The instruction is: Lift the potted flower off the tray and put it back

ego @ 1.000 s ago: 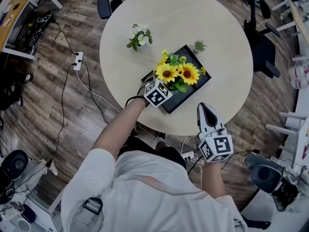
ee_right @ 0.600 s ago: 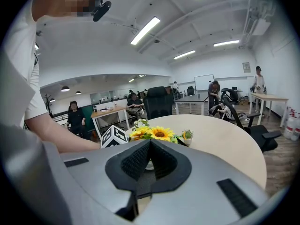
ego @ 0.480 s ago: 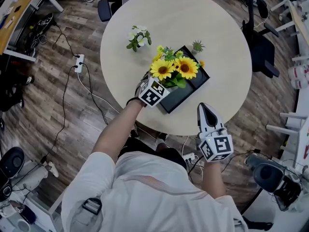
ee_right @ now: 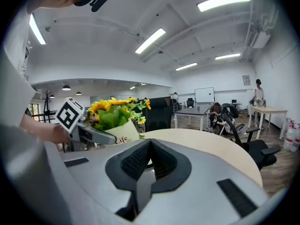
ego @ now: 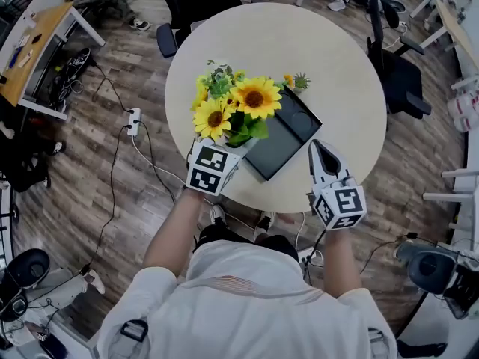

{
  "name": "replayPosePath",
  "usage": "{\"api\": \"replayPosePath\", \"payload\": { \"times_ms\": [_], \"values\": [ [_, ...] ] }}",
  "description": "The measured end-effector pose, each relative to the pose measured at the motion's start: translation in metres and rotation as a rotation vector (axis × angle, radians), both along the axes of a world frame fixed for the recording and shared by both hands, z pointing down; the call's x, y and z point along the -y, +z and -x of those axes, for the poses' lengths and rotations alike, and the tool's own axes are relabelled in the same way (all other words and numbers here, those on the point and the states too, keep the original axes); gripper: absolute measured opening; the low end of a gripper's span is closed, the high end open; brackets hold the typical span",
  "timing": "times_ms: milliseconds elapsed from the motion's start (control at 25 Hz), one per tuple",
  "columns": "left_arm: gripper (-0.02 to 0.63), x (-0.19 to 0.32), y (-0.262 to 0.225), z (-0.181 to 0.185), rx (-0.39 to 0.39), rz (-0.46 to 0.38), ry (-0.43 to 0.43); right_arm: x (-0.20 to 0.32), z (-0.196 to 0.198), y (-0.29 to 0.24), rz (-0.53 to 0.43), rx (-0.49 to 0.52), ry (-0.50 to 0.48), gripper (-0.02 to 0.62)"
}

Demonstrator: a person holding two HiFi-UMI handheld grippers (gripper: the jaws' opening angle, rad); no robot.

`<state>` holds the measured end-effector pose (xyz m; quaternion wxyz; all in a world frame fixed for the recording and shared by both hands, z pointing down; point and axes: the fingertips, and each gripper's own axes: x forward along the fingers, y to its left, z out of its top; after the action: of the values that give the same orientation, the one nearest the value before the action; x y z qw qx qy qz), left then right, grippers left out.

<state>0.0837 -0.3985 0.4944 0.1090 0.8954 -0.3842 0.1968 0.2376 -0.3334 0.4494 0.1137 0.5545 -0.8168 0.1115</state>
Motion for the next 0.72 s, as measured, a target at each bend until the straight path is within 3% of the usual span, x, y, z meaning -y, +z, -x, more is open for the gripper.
{"api": "replayPosePath", "payload": {
  "times_ms": [320,720],
  "values": [
    [0.453,-0.037,-0.103,0.063,-0.026,-0.134,-0.132,0.010,-0.002,-0.058,-0.106,0.005,0.029,0.000],
    [0.453,-0.052,-0.132,0.084,-0.045,-0.173,-0.174,0.000,0.004,-0.087,-0.150,0.002,0.020,0.000]
  ]
}}
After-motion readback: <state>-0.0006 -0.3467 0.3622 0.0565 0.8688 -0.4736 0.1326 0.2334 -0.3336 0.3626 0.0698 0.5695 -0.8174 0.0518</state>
